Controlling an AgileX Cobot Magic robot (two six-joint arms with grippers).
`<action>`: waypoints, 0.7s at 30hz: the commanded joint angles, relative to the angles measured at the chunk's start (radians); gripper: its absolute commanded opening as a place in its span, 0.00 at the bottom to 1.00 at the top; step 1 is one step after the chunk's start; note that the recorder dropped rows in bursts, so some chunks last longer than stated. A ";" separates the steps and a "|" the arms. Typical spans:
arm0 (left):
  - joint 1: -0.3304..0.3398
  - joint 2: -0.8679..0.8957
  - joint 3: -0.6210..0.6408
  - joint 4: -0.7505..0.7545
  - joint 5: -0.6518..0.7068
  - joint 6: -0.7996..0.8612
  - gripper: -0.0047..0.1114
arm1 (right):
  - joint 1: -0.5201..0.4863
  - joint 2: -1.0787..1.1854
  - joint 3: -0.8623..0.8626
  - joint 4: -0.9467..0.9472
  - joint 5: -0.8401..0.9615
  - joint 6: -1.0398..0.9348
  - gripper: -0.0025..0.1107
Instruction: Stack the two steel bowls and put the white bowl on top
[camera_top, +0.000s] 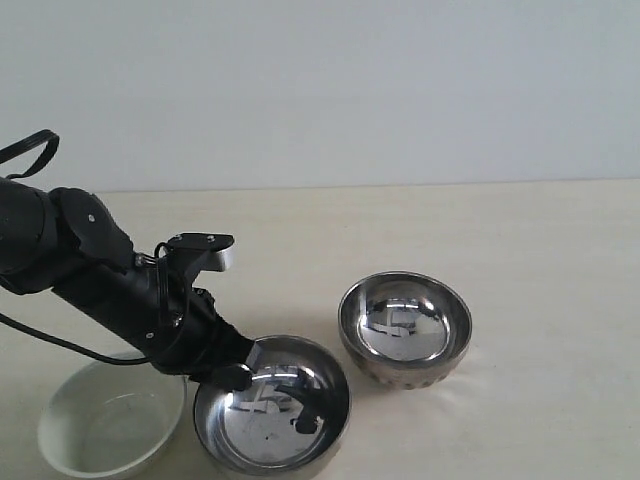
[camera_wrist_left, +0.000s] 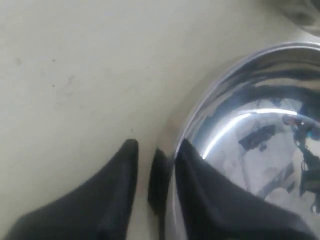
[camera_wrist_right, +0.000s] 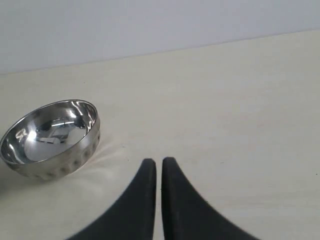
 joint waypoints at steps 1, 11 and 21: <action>-0.005 -0.002 0.005 -0.003 0.012 -0.001 0.43 | -0.003 -0.004 0.000 -0.008 -0.010 -0.001 0.02; 0.001 -0.036 0.005 0.010 -0.002 -0.001 0.46 | -0.003 -0.004 0.000 -0.008 -0.010 -0.001 0.02; 0.001 -0.112 -0.073 0.010 0.012 -0.044 0.46 | -0.003 -0.004 0.000 -0.008 -0.010 -0.001 0.02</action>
